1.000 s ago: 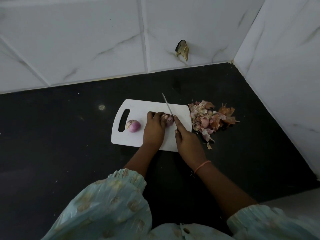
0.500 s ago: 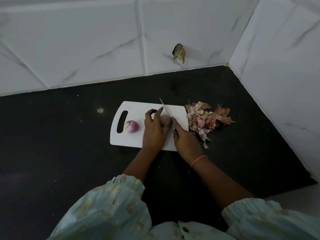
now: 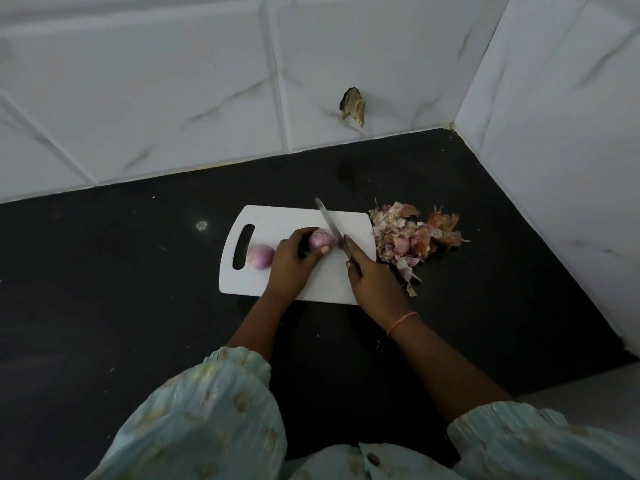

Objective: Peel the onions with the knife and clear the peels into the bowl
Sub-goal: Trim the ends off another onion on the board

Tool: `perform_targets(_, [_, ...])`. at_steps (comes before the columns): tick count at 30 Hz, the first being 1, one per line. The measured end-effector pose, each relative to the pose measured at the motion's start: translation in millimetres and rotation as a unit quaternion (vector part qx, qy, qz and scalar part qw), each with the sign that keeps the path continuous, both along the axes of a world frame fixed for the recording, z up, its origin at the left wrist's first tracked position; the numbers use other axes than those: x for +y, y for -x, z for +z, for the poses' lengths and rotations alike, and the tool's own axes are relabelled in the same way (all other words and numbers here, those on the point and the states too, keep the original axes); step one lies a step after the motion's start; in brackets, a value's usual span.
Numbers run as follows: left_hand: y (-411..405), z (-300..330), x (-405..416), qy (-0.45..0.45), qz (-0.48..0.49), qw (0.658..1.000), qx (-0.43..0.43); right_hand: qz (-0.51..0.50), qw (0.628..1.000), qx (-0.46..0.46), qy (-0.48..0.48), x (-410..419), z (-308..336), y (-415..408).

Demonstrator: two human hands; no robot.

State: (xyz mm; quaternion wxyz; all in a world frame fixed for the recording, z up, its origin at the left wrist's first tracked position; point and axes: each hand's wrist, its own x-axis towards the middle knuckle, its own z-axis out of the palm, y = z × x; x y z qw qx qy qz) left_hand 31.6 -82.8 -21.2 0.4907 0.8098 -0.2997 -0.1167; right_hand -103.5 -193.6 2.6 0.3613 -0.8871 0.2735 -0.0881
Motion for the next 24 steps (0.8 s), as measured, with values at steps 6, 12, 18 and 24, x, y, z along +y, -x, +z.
perform_targets(6, [6, -4, 3, 0.013, -0.017, 0.999, -0.035, -0.032, 0.995, -0.090, -0.003, -1, 1, 6])
perform_targets(12, [9, -7, 4, 0.035, 0.000, 0.997, -0.062, -0.050, 0.992, -0.087, 0.080, -7, 6, 17])
perform_targets(18, [9, -5, 3, 0.049, 0.031, 0.998, -0.034, -0.065, 0.991, -0.054, 0.100, -13, 12, 16])
perform_targets(24, [9, -8, 5, 0.037, 0.023, 0.997, -0.058, -0.075, 0.992, -0.038, 0.092, -13, 18, 13])
